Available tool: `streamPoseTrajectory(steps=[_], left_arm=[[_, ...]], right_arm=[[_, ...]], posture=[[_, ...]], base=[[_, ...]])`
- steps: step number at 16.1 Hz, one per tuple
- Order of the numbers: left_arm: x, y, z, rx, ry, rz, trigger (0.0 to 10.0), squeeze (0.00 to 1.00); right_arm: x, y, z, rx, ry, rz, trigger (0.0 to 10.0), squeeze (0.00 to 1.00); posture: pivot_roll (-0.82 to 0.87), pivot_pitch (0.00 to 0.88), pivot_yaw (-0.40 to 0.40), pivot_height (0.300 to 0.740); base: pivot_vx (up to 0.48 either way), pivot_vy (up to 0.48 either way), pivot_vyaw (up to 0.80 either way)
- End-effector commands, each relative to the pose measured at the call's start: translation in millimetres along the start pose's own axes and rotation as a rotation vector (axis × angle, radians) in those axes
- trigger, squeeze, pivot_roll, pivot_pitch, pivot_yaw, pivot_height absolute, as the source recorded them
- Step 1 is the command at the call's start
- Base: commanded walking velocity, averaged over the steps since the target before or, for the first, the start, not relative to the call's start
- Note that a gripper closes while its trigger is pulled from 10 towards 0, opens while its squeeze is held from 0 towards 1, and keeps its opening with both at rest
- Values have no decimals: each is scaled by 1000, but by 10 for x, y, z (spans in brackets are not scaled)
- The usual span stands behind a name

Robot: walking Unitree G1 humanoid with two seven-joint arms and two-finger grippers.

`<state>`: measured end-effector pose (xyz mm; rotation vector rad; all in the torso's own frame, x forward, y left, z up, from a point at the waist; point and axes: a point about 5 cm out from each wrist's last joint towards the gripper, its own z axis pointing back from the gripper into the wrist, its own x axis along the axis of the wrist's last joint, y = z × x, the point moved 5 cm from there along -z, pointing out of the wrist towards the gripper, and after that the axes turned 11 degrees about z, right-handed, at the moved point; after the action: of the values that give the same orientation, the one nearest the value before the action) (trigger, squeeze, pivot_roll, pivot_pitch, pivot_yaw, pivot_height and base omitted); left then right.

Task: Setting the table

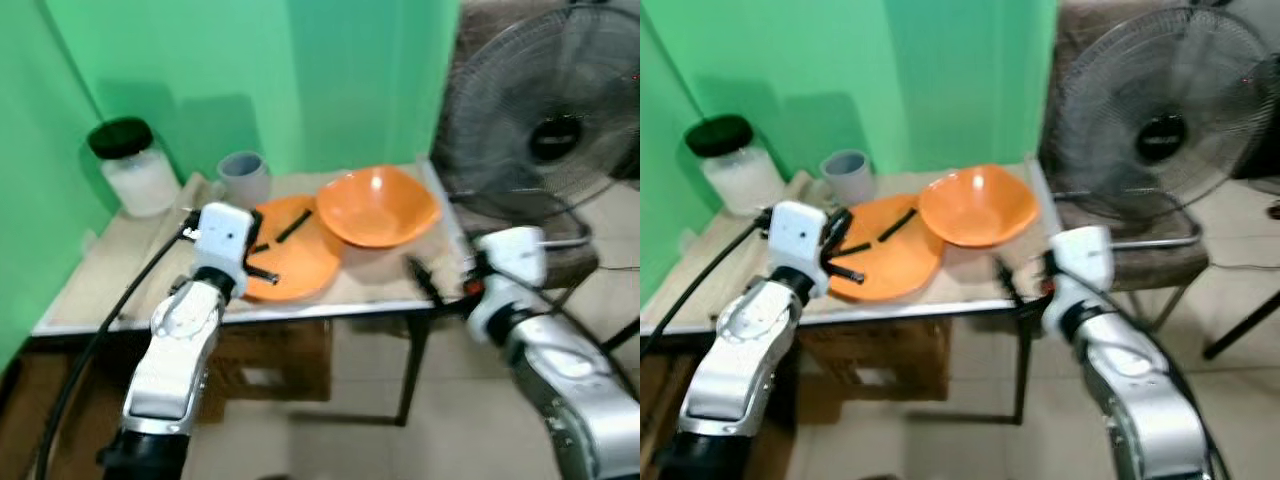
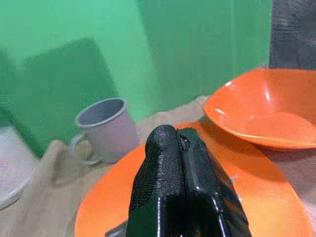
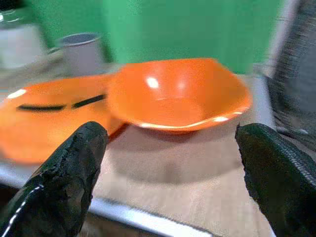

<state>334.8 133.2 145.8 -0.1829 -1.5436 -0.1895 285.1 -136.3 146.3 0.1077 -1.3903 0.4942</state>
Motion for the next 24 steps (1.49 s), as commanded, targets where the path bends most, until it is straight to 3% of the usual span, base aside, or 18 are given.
streamPoseTrajectory(steps=[1, 4, 8, 12, 18, 24], left_arm=[[-3, 63, 2, 26, 17, -8, 10000, 0], [-26, 139, 3, 54, 37, 5, 10000, 0], [-15, 98, 42, 21, 38, 8, 10000, 0], [-5, 56, 52, -4, 40, -4, 10000, 0], [28, 59, 60, -16, 41, -36, 10000, 0], [39, 38, 65, -57, 51, -47, 10000, 0]], right_arm=[[-55, 56, -29, 56, 23, -12, 10000, 0], [-109, 138, -50, 138, 28, 0, 10000, 0], [-108, 39, -59, 50, 10, -2, 10000, 0], [-67, 132, -62, 107, -14, 9, 10000, 0], [1, 141, -47, 156, -52, -5, 10000, 0], [134, 115, 74, 248, -103, 42, 10000, 0]], posture=[[25, 0, 71, 740], [27, 0, 74, 740], [23, 0, 85, 740], [26, 0, 90, 740], [36, 0, 90, 740], [36, 0, 94, 740]], base=[[0, 0, 0], [0, 0, 0], [333, 0, 0], [434, 0, 800], [427, 0, 0], [0, 0, 0]])
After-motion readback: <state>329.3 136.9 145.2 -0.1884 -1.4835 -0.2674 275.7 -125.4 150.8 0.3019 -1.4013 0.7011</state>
